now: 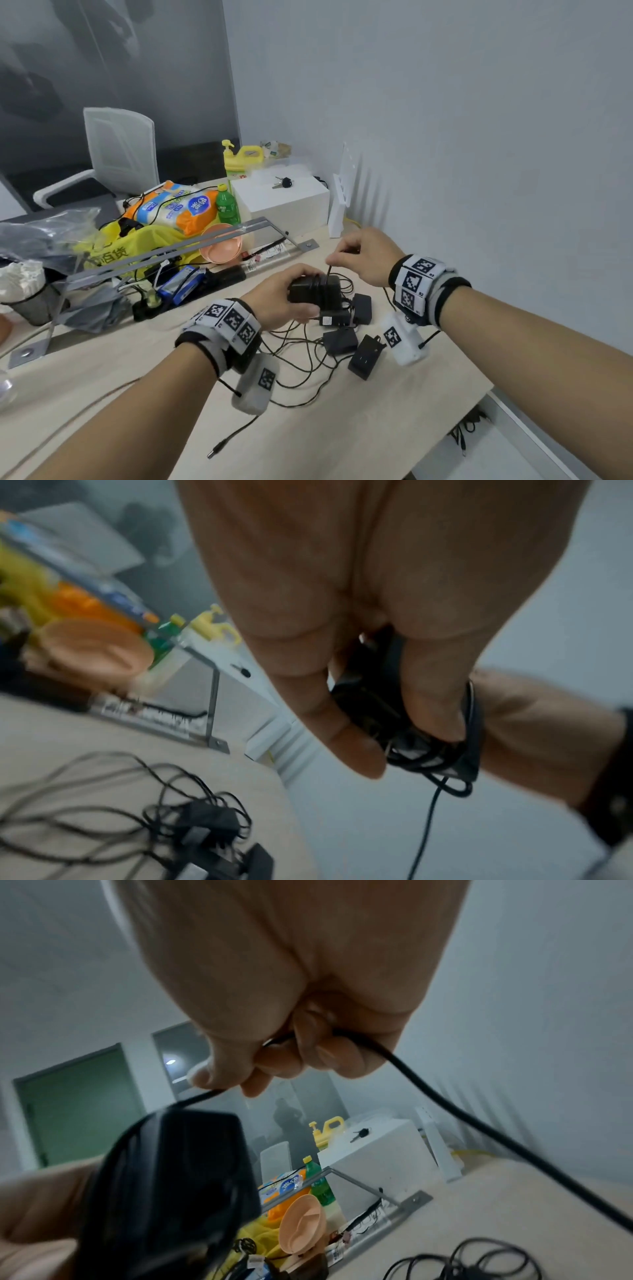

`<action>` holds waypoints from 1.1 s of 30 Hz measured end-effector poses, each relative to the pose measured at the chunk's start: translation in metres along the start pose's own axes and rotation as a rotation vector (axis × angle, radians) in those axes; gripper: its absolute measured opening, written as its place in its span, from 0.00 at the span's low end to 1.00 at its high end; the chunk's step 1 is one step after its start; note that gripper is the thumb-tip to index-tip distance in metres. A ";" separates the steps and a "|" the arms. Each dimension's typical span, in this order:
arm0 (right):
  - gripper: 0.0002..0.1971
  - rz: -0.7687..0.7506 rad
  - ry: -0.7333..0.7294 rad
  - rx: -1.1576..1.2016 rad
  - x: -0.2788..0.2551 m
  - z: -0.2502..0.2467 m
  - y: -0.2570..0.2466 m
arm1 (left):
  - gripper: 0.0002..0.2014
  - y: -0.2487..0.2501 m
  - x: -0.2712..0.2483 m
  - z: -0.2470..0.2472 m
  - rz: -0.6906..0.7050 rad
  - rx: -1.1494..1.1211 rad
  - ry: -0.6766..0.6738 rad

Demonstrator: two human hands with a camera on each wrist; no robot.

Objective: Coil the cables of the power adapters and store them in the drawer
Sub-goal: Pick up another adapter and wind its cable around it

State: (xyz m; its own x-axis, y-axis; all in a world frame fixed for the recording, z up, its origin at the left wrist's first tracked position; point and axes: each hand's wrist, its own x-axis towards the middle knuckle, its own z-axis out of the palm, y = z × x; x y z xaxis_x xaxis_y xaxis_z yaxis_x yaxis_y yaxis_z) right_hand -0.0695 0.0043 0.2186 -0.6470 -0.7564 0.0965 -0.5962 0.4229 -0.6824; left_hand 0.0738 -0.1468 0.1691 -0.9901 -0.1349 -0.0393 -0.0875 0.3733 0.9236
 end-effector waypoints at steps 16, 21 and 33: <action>0.12 0.246 -0.135 0.407 -0.006 0.023 0.011 | 0.26 -0.007 0.001 0.011 -0.079 -0.292 -0.054; 0.14 0.325 -0.054 0.502 -0.004 0.033 0.014 | 0.32 -0.002 0.011 0.026 -0.095 -0.275 0.118; 0.16 0.375 -0.150 0.380 -0.016 0.038 0.011 | 0.15 -0.002 0.011 0.021 -0.081 -0.816 0.262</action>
State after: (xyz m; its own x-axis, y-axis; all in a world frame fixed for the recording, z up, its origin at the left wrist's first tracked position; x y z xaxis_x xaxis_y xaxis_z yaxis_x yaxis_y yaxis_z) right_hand -0.0479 0.0022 0.1822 -0.6907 -0.6629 -0.2889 -0.1065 0.4884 -0.8661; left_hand 0.0609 -0.1295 0.1590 -0.9180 -0.3777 -0.1205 0.0491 -0.4100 0.9108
